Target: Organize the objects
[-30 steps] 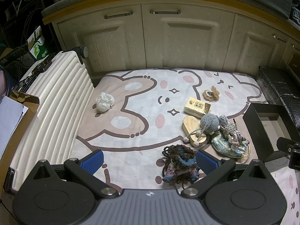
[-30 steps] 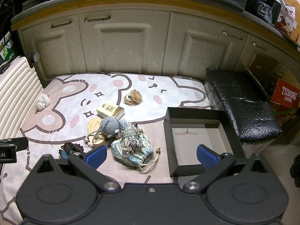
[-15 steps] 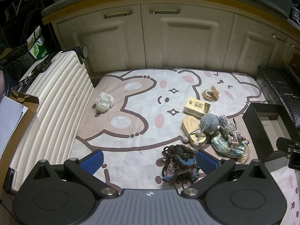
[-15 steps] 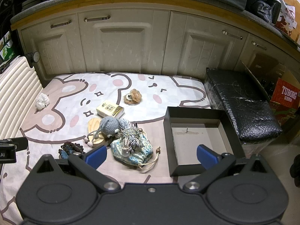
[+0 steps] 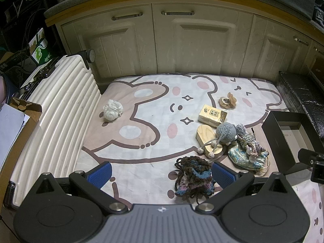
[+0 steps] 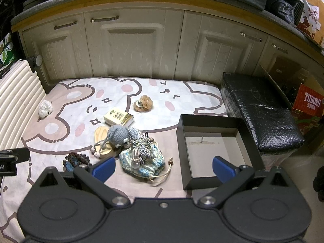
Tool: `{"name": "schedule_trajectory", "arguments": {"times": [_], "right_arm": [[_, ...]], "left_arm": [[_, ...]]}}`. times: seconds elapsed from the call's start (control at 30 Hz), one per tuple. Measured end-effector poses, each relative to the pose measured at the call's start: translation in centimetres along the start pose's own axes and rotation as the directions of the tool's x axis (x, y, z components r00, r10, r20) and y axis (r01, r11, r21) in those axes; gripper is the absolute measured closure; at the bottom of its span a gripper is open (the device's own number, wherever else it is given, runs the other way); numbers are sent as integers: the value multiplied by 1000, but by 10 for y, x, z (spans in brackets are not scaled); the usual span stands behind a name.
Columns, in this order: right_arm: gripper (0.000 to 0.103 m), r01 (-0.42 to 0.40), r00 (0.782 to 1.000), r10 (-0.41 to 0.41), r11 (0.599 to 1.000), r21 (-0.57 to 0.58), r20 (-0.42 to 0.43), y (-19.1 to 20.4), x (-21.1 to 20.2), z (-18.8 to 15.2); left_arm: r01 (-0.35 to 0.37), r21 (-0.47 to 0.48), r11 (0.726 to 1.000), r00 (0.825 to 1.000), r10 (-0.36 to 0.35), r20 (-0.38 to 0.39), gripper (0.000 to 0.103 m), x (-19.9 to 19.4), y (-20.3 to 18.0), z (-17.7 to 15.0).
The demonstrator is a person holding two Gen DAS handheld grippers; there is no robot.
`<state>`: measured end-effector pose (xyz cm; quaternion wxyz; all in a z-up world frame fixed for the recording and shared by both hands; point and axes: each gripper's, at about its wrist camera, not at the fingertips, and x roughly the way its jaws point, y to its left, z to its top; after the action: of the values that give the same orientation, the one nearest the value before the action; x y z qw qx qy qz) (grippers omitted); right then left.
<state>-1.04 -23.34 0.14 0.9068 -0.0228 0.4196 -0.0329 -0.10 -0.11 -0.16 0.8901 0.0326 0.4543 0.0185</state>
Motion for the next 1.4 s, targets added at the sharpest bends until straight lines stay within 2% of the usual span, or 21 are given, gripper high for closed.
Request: {"name": "schedule_trajectory", "arguments": {"times": [1.4], "right_arm": [[0, 2, 1000, -2, 1000, 1, -6, -1, 1, 1]], "left_arm": [[0, 0, 1000, 1000, 0, -1, 0, 0, 0, 0]]}}
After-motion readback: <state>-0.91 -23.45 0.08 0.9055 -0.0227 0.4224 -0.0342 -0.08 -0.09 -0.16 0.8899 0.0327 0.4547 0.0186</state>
